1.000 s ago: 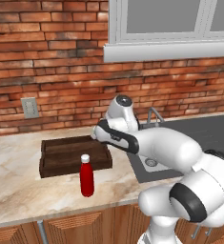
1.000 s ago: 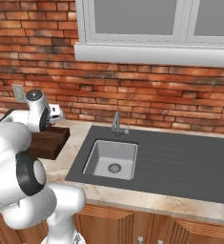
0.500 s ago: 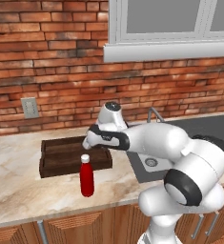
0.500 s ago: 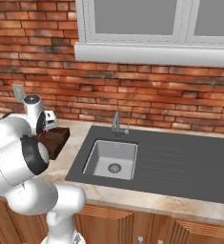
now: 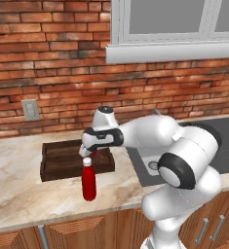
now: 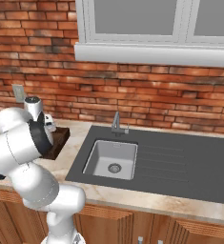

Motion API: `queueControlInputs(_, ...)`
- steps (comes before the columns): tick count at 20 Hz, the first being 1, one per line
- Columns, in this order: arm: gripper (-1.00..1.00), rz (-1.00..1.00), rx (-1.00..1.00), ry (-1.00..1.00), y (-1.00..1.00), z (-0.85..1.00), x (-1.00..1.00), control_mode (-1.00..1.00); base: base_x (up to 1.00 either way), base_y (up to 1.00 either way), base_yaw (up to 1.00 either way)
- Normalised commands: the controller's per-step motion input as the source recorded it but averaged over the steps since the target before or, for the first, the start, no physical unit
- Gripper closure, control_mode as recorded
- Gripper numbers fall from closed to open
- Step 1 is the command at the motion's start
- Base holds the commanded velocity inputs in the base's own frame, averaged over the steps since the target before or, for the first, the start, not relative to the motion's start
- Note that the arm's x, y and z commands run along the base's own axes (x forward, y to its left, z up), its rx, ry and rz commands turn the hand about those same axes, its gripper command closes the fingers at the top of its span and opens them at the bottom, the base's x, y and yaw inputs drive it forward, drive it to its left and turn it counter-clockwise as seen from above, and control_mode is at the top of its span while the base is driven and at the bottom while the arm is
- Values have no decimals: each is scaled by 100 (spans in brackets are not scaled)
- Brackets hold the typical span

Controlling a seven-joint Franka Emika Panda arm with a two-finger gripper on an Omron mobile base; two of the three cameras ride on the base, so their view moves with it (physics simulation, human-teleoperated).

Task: Pick up all produce items and place them in the sink. Turn on the sink faucet to wash them. Then turn the sink off and put them in the tray.

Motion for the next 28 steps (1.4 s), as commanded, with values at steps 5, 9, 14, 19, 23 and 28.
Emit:
queueControlInputs(5, 100, 4, -2, 5, 14, -30, 15, -100, 0, 0, 0)
queueControlInputs(9, 100, 2, -2, 1, 6, -26, 23, -100, 0, 0, 0)
queueControlInputs(14, 100, 0, -2, 2, 7, -25, 27, -100, 0, 0, 0)
queueControlInputs(19, 100, 1, 0, 3, 11, -26, 16, -100, 0, 0, 0)
queueControlInputs(23, 100, 1, 0, 2, 9, -29, 15, -100, 0, 0, 0)
queueControlInputs(28, -100, 1, 0, 0, 2, -12, 6, -100, 0, 0, 0)
